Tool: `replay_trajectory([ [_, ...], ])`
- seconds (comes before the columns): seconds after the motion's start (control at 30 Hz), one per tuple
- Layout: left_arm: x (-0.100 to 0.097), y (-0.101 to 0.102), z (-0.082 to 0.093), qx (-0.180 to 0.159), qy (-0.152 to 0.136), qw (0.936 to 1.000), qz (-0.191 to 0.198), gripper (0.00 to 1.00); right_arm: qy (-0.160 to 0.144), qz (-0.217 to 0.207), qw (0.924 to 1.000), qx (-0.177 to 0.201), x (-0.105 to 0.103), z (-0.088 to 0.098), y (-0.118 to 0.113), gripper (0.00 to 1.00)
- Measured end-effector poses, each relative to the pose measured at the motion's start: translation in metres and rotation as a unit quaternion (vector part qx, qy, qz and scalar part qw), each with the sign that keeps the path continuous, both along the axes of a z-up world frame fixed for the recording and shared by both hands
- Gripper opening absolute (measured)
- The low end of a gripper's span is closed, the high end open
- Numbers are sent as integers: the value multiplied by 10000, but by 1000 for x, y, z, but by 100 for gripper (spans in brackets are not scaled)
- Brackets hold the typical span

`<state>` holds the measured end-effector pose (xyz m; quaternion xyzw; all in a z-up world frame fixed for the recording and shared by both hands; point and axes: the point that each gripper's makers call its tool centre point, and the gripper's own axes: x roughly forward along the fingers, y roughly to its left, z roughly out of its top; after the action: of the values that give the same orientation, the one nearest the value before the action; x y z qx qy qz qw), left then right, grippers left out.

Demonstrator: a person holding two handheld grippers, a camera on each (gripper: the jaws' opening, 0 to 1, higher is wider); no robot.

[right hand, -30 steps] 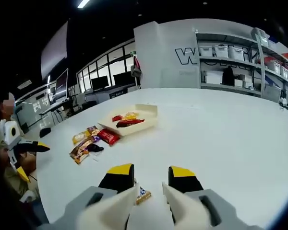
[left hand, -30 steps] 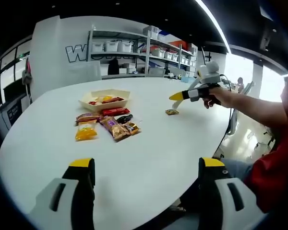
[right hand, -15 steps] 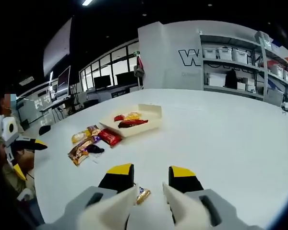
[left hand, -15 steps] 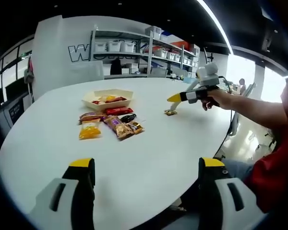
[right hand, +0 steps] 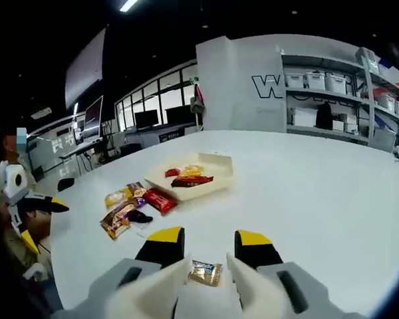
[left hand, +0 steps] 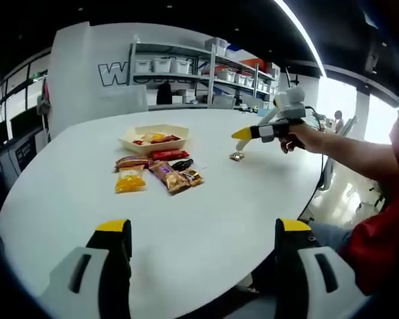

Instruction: Place the target food into the container with the food tongs after gripping and lifting it, then release it inside without dropping or visibly crushing the food.

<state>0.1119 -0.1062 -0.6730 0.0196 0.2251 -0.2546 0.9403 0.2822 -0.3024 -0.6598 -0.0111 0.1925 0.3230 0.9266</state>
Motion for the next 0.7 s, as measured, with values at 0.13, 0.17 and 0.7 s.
replay_trajectory([
  [0.13, 0, -6, 0, 8, -1, 10000, -67, 87, 26, 20, 10000, 32, -4, -8, 5, 25],
  [0.17, 0, -6, 0, 19, -2, 10000, -81, 87, 72, 26, 10000, 57, -3, -11, 5, 26],
  [0.7, 1, -8, -4, 9, 49, 9999, -87, 86, -149, 21, 9998, -142, -2, -17, 6, 17],
])
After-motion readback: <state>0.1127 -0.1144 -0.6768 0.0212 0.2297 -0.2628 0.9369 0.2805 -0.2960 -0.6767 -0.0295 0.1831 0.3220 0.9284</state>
